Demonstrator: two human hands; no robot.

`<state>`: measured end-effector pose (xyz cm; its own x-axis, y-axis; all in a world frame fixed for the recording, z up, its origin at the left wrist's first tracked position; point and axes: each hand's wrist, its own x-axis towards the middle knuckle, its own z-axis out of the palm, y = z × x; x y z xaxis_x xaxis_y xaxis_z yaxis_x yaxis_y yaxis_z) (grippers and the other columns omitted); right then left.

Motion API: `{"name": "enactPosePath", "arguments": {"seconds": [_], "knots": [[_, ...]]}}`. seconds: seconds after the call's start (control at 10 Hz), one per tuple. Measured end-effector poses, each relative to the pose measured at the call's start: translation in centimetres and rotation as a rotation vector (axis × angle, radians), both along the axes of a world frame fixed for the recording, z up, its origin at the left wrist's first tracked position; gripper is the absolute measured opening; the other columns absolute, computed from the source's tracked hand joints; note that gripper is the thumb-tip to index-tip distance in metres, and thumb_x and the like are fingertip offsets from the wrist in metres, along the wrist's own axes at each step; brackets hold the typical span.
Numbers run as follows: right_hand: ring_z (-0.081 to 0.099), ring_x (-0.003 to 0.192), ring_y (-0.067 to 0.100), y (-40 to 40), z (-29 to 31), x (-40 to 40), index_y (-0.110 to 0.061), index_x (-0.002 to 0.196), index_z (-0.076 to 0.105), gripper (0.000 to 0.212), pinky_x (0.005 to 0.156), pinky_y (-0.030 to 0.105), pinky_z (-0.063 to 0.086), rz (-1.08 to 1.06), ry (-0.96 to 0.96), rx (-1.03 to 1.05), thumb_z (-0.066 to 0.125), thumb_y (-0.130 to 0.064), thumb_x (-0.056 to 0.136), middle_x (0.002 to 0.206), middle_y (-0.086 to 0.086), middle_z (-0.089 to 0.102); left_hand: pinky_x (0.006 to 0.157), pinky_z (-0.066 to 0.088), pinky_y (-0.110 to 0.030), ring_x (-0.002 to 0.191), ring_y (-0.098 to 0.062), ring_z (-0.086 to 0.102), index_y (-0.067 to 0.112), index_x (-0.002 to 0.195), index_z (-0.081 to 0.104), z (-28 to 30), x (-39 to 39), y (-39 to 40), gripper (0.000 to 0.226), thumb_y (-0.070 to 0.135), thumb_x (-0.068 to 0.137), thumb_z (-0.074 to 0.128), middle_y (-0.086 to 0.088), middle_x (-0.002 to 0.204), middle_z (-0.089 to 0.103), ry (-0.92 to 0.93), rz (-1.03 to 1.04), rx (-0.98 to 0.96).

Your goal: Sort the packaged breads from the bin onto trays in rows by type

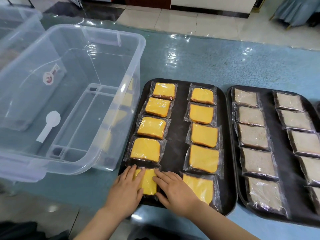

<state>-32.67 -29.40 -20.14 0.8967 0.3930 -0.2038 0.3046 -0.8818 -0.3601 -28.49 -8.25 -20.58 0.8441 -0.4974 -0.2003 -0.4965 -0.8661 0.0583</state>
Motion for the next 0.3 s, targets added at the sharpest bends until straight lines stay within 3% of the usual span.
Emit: {"name": "enactPosePath", "arguments": {"seconds": [0.1,0.2,0.3], "knots": [[0.023,0.145,0.017,-1.0,0.6,0.0,-0.024,0.148,0.035,0.053,0.119,0.033,0.003,0.001,0.079,0.081,0.041,-0.040,0.097,0.159,-0.005,0.022,0.088,0.053,-0.041,0.119,-0.029,0.060,0.022,0.134,0.056,0.0,-0.5,-0.3,0.077,0.040,0.063,0.080,-0.010,0.130,0.061,-0.003,0.035,-0.015],[0.025,0.142,0.010,-2.4,2.5,-0.5,-0.026,0.142,0.043,0.045,0.118,0.023,0.013,-0.064,0.108,0.236,0.041,-0.035,0.099,0.155,-0.010,0.030,0.099,0.045,-0.045,0.126,-0.028,0.052,0.020,0.135,0.053,0.0,-0.9,-0.5,0.067,0.036,0.072,0.072,-0.007,0.137,0.055,-0.041,0.031,-0.072],[0.039,0.127,-0.001,-5.5,4.6,-2.1,-0.031,0.129,0.053,0.032,0.109,0.015,0.029,-0.251,0.165,0.359,0.044,-0.031,0.099,0.136,-0.015,0.049,0.104,0.042,-0.043,0.126,-0.021,0.051,0.026,0.131,0.054,0.8,-1.1,-2.3,0.051,0.037,0.082,0.053,0.002,0.137,0.054,-0.001,0.040,-0.139]]}}
